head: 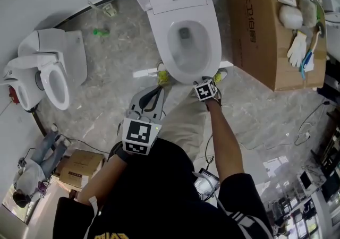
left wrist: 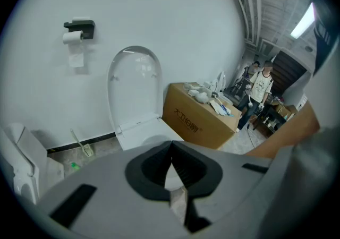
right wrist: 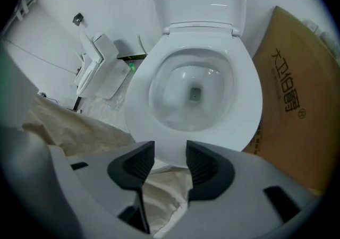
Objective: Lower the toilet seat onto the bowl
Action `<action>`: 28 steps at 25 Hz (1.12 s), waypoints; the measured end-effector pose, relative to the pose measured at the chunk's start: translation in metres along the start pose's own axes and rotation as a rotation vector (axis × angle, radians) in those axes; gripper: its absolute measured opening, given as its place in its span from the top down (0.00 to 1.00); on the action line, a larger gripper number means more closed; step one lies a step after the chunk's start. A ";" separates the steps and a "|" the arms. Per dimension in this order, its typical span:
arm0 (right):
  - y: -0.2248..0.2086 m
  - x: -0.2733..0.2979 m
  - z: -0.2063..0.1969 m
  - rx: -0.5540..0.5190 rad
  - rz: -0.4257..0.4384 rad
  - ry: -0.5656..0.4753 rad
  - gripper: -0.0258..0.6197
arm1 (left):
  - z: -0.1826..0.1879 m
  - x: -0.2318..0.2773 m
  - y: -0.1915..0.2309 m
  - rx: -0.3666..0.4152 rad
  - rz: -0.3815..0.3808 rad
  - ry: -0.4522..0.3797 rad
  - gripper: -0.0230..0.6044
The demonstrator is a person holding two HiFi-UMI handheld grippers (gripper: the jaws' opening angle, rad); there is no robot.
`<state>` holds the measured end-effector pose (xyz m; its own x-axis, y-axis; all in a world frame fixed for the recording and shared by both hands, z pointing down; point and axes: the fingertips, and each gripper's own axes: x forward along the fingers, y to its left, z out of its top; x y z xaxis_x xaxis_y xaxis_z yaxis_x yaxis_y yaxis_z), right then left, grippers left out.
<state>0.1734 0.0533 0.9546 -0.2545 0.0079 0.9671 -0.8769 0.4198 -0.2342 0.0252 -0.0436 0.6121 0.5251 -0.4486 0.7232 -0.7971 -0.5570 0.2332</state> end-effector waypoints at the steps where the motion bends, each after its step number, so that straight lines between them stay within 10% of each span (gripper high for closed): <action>1: -0.002 0.003 -0.002 0.020 0.004 0.000 0.68 | -0.005 0.000 -0.002 0.001 -0.002 0.009 0.95; 15: -0.021 0.034 -0.008 0.281 0.062 -0.051 0.77 | -0.023 0.010 -0.013 0.023 -0.007 0.045 0.94; 28: -0.026 0.058 -0.014 0.243 0.041 -0.024 0.79 | -0.033 0.014 -0.018 0.025 -0.001 0.077 0.95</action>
<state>0.1869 0.0556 1.0178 -0.2992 -0.0020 0.9542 -0.9372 0.1885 -0.2935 0.0371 -0.0164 0.6393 0.5004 -0.3941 0.7709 -0.7885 -0.5752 0.2178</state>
